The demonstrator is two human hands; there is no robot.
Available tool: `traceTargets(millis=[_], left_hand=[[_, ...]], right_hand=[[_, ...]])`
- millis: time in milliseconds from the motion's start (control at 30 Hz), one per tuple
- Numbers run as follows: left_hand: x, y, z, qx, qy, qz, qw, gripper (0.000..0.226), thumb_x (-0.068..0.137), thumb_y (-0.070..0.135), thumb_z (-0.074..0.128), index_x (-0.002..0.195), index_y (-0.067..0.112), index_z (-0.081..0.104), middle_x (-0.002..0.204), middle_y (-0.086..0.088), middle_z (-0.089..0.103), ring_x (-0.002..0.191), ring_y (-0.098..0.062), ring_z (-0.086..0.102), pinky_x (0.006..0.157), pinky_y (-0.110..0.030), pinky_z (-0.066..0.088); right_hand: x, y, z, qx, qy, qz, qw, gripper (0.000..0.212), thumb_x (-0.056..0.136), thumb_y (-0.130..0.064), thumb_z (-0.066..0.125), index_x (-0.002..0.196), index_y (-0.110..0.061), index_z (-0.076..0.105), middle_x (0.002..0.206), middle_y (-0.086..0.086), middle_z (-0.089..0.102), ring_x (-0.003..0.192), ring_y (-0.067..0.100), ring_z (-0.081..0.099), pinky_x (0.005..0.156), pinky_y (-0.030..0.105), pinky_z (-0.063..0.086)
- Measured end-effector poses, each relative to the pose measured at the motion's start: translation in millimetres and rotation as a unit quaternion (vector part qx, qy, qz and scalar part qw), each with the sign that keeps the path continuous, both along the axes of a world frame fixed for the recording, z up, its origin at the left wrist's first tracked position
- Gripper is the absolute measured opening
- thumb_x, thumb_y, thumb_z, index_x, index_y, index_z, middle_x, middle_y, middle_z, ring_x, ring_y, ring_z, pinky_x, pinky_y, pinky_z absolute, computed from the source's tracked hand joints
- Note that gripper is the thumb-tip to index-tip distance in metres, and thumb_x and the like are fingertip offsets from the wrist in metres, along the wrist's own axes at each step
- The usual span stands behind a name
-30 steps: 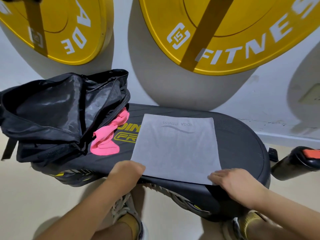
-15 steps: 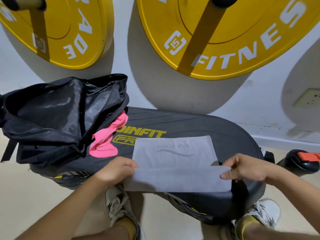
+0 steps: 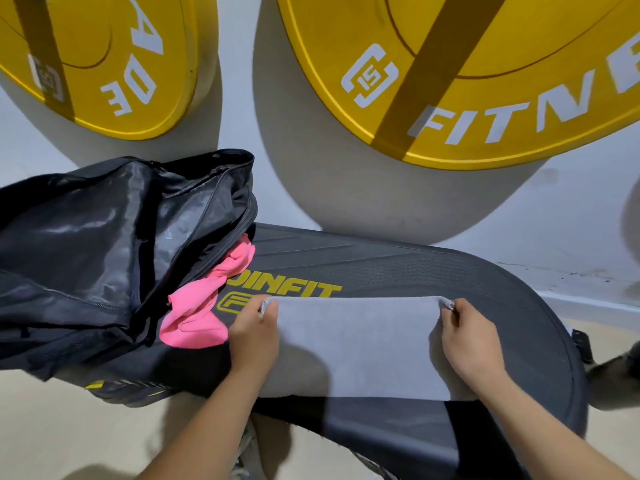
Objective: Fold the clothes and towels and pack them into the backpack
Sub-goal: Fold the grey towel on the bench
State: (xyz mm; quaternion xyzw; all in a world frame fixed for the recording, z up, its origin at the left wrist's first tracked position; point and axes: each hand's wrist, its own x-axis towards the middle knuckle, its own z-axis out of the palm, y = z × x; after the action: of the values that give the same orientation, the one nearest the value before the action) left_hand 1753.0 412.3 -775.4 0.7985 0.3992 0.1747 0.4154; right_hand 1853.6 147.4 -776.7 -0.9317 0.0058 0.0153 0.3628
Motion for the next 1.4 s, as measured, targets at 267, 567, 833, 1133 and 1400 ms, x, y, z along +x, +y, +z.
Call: traceTargets(millis=[267,567,833,1133,1400], left_hand=[[6.9,8.8,-19.5,0.156,0.054,-0.033,0.986,0.022,0.097,0.029,0.048,0.092,0.014,0.064,0.084,-0.016,0.068,0.084,-0.039,0.060,0.066,-0.038,0.043],[12.9,-5.7,-17.8,0.166,0.094,0.011,0.982,0.023,0.094,0.031,0.050,0.086,0.012,0.062,0.083,-0.018,0.066,0.081,-0.040,0.060,0.062,-0.035,0.034],[-16.4,-3.5,5.1,-0.027,0.065,-0.043,0.997,0.051,0.081,0.017,0.066,0.127,0.028,0.044,0.096,-0.001,0.063,0.094,-0.028,0.060,0.073,-0.031,0.040],[-68.9,-28.8,-18.6,0.139,0.091,-0.152,0.974,0.039,0.085,-0.003,0.055,0.121,0.007,0.063,0.118,-0.011,0.060,0.109,-0.030,0.056,0.093,-0.032,0.042],[-62.8,-32.4,-9.2,0.218,0.186,-0.192,0.939,0.042,0.098,0.022,0.037,0.140,0.022,0.042,0.143,0.002,0.038,0.123,-0.020,0.047,0.095,-0.033,0.042]], right_hand=[[-0.1,13.6,-9.9,-0.128,-0.026,-0.019,0.991,0.034,0.099,-0.033,0.035,0.075,-0.010,0.043,0.061,0.003,0.047,0.060,0.032,0.046,0.056,0.035,0.034],[3.9,11.6,-2.7,-0.121,0.009,-0.024,0.992,0.021,0.097,-0.028,0.042,0.084,-0.012,0.045,0.061,0.001,0.043,0.063,0.032,0.045,0.057,0.035,0.035],[5.1,14.7,-0.2,-0.173,0.008,-0.017,0.985,0.026,0.099,-0.032,0.036,0.092,-0.010,0.047,0.066,0.008,0.046,0.062,0.032,0.046,0.057,0.035,0.037],[-7.5,21.6,3.2,-0.131,0.000,-0.055,0.990,0.037,0.096,-0.033,0.043,0.123,-0.008,0.045,0.113,0.023,0.053,0.088,0.043,0.055,0.069,0.043,0.037],[-72.1,97.3,-1.8,-0.172,-0.159,0.211,0.949,0.055,0.085,-0.038,0.037,0.133,-0.018,0.053,0.141,0.012,0.050,0.132,0.032,0.045,0.094,0.048,0.046]])
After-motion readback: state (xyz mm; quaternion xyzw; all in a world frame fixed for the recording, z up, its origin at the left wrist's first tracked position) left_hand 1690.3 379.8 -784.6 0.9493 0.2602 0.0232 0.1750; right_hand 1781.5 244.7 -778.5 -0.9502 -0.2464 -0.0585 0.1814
